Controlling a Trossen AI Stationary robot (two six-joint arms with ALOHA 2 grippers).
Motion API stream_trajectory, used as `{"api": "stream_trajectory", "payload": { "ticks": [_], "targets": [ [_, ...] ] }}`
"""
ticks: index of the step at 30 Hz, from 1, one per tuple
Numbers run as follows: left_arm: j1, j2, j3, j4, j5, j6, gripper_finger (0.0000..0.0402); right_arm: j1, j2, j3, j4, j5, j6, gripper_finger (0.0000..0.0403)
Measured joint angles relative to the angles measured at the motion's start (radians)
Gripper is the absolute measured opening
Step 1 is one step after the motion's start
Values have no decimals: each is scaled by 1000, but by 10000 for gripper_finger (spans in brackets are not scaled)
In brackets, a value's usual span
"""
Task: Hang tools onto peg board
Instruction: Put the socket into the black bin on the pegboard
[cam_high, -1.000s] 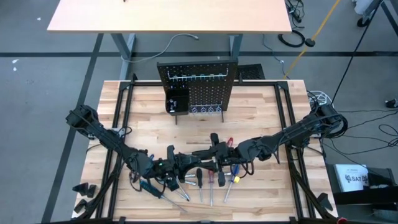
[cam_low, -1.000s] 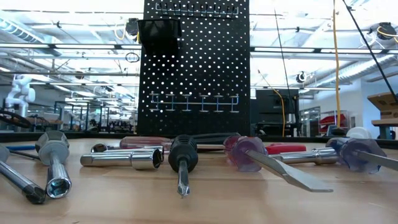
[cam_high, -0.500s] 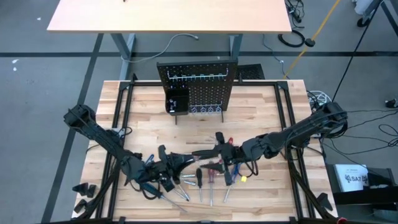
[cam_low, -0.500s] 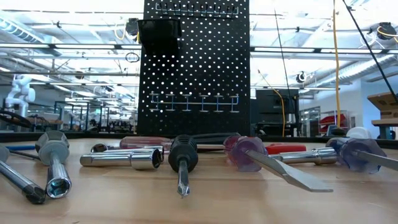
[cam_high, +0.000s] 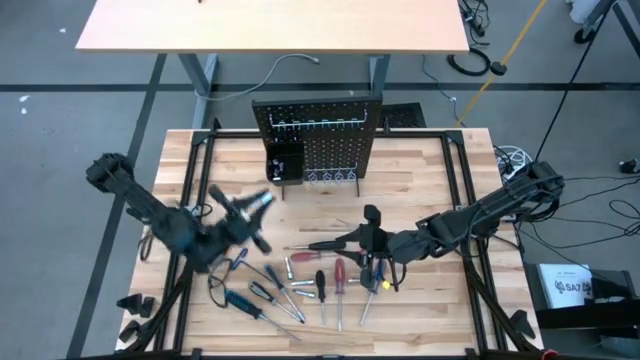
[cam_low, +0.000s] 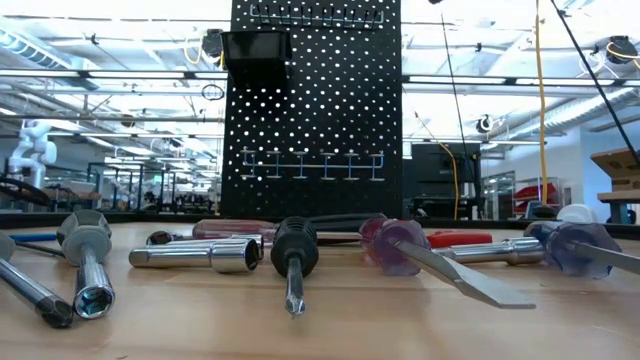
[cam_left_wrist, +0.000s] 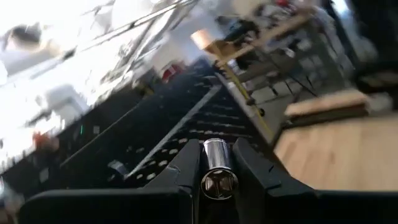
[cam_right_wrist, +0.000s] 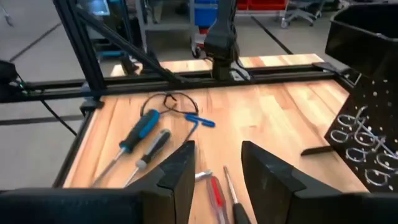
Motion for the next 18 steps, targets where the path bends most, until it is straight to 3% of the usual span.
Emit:
{"api": "stream_trajectory", "payload": {
  "ticks": [4,9,13,18],
  "targets": [
    [75,-91,0,-130,5,-192,60,1,3,0,-8,0,1,122],
    [148,-156,0,-424,77,-498,60,2,4,0,-31,-1,3,122],
    [223,-162,-2,-663,190,-743,60,4,4,0,-50,0,4,122],
    [313,-162,-2,-789,327,-886,60,4,4,0,-49,0,2,122]
  ]
}}
